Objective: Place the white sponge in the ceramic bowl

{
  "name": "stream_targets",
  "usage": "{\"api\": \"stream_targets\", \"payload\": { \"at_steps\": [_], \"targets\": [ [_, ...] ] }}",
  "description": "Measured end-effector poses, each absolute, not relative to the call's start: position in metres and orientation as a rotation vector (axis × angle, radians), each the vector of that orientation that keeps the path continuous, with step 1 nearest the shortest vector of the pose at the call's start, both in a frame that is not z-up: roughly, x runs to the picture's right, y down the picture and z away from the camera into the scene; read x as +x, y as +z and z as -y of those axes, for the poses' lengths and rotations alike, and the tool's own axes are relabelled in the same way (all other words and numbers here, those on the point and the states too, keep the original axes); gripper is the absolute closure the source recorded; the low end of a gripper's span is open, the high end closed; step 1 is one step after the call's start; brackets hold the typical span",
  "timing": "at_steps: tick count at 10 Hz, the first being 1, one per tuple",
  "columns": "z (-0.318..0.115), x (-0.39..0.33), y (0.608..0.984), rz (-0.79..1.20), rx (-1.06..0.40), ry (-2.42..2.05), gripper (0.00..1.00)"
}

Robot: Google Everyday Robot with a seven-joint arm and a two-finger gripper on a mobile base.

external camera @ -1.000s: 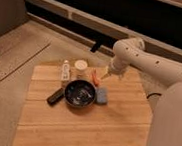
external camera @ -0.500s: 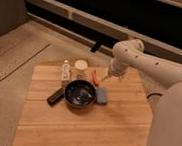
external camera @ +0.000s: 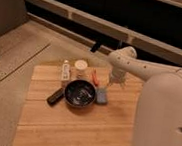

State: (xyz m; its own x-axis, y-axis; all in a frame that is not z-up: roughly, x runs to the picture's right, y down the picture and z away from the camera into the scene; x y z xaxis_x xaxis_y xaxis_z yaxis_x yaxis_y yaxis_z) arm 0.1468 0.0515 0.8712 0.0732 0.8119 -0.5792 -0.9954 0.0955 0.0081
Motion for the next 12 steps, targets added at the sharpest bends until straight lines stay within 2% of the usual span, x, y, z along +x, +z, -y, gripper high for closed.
{"api": "stream_targets", "payload": {
  "at_steps": [12],
  "targets": [
    [-0.088, 0.141, 0.899, -0.515, -0.566, 1.397, 0.35]
  ]
}}
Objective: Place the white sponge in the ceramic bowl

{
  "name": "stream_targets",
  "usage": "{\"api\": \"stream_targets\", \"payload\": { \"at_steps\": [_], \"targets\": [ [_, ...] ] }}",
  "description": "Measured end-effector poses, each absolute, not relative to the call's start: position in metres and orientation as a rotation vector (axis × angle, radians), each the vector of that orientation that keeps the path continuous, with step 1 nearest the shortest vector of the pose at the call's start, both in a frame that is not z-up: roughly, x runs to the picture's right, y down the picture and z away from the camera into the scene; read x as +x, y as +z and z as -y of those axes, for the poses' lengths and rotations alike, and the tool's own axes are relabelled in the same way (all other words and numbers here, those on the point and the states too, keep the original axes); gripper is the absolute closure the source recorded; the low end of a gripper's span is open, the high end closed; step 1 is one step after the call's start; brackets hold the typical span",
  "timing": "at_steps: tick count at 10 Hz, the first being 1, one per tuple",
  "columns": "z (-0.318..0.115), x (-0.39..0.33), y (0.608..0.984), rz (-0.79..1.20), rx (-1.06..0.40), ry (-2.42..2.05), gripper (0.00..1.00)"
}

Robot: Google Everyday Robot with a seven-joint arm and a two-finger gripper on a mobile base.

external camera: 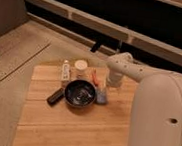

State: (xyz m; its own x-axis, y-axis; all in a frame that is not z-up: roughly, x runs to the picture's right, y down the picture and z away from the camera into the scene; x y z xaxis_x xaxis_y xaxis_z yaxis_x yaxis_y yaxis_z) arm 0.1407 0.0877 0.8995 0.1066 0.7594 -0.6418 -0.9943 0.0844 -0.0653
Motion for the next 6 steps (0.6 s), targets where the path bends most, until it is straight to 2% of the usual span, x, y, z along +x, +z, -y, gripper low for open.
{"api": "stream_targets", "payload": {
  "at_steps": [6],
  "targets": [
    [-0.1, 0.128, 0.916, -0.522, -0.631, 1.346, 0.35]
  ]
}}
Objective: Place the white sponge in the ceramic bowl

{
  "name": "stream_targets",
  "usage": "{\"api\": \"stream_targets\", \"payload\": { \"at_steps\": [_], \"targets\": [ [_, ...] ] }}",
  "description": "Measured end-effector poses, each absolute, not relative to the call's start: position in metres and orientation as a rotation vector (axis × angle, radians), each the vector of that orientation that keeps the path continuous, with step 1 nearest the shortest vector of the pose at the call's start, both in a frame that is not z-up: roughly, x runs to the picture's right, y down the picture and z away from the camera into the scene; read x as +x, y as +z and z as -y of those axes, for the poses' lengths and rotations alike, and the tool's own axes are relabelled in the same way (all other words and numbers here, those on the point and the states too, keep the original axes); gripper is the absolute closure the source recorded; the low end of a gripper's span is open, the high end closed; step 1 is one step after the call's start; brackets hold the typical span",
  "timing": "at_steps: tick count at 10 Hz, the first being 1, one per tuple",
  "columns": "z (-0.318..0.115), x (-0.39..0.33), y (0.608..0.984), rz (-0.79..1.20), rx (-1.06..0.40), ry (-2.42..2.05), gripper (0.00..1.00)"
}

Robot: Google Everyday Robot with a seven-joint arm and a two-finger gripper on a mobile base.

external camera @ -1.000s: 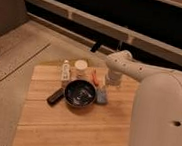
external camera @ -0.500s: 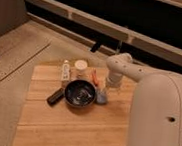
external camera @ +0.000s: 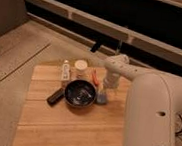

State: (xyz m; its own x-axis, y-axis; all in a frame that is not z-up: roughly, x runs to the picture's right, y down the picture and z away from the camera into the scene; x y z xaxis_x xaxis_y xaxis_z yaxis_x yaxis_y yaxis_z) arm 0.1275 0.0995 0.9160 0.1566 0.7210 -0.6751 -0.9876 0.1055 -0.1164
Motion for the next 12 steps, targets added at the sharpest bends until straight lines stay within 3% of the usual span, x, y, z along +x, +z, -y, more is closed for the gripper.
{"api": "stream_targets", "payload": {
  "at_steps": [4, 6, 11, 12],
  "targets": [
    [-0.104, 0.12, 0.922, -0.523, -0.661, 1.328, 0.35],
    [-0.107, 0.119, 0.925, -0.526, -0.669, 1.313, 0.4],
    [-0.1, 0.116, 0.927, -0.49, -0.661, 1.311, 0.95],
    [-0.096, 0.119, 0.925, -0.492, -0.644, 1.309, 1.0]
  ]
}}
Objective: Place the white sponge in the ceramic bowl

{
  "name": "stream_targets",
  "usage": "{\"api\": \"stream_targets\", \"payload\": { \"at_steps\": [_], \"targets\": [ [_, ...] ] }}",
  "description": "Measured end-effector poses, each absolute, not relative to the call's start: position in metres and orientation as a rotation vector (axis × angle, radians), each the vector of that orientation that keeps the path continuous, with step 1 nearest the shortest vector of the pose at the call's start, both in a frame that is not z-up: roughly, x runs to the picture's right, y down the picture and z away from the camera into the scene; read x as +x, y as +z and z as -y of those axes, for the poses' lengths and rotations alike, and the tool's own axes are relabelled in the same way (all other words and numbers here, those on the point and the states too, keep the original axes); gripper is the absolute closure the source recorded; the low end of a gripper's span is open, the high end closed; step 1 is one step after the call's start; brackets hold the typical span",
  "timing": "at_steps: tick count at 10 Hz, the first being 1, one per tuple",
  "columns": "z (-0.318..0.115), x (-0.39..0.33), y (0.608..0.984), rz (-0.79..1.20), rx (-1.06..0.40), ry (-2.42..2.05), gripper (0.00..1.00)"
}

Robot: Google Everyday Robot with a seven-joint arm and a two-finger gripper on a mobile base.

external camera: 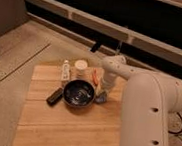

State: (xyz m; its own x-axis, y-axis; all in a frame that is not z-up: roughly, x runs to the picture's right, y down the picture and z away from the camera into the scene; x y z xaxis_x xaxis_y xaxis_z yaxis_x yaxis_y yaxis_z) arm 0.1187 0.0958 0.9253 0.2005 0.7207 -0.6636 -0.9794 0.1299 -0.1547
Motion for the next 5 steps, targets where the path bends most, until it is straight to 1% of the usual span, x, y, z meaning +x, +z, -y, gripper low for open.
{"api": "stream_targets", "payload": {
  "at_steps": [3, 5],
  "targets": [
    [-0.069, 0.115, 0.907, -0.486, -0.588, 1.299, 1.0],
    [-0.051, 0.097, 0.894, -0.436, -0.572, 1.286, 1.0]
  ]
}}
